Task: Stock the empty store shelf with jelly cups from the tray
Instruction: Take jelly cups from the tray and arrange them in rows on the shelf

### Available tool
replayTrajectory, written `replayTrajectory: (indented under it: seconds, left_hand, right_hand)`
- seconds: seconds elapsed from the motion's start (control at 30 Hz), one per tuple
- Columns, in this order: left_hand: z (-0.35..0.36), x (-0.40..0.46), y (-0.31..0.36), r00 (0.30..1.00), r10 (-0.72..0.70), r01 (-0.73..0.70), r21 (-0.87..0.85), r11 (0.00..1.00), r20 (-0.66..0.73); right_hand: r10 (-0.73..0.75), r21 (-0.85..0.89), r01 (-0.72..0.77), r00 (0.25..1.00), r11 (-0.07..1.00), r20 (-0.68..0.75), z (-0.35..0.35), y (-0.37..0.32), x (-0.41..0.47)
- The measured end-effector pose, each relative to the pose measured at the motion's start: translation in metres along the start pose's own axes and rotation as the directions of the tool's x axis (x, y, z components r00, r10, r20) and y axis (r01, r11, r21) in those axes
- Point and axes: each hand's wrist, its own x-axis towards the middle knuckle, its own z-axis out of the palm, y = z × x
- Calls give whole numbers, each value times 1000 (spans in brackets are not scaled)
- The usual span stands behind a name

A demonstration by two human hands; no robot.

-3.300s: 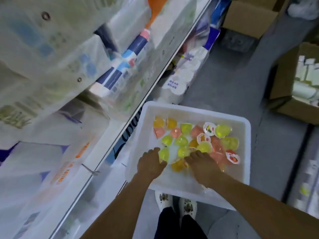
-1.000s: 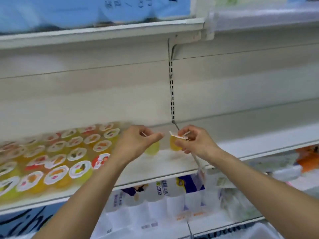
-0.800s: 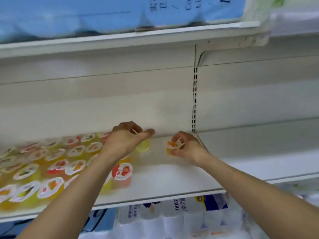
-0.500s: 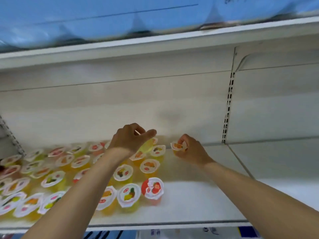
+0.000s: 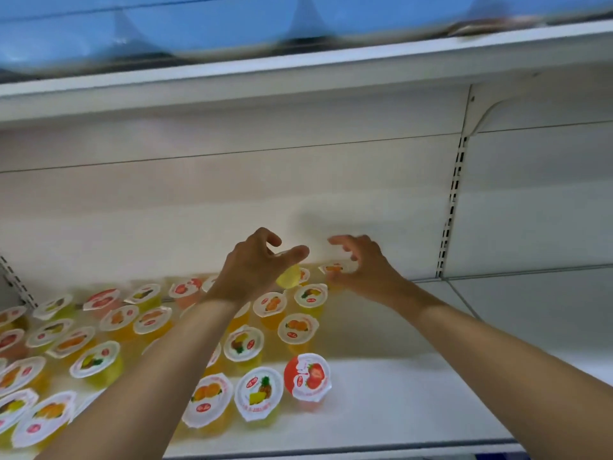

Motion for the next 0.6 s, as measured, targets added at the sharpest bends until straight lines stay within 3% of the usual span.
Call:
replayTrajectory:
  seconds: [0.1, 0.2, 0.3, 0.4, 0.47, 0.6]
  left_hand:
    - [10, 3, 18, 999, 21, -20, -21, 1000, 26]
    - [22, 3, 34, 993, 98, -92, -81, 992, 72]
    - [26, 2, 32, 976, 165, -143, -156, 977, 142]
    - [33, 0, 11, 957, 239, -258, 110, 960, 166]
    - [41, -3, 1, 938, 257, -323, 317, 892, 235]
    - [50, -8, 0, 915, 273, -389, 468, 793, 298]
  right_hand:
    - [-119, 267, 89, 988, 960, 98, -12, -32, -13]
    - [-190, 289, 194, 981, 938, -42, -11, -43, -20]
    - [-100, 282, 138, 984, 949, -144, -11, -24, -26]
    - [52, 231, -32, 995, 972, -81, -8, 11, -34]
    - [113, 178, -106, 993, 978, -27, -1, 24, -41]
    - [139, 123, -138, 990, 983, 2, 13, 27, -47]
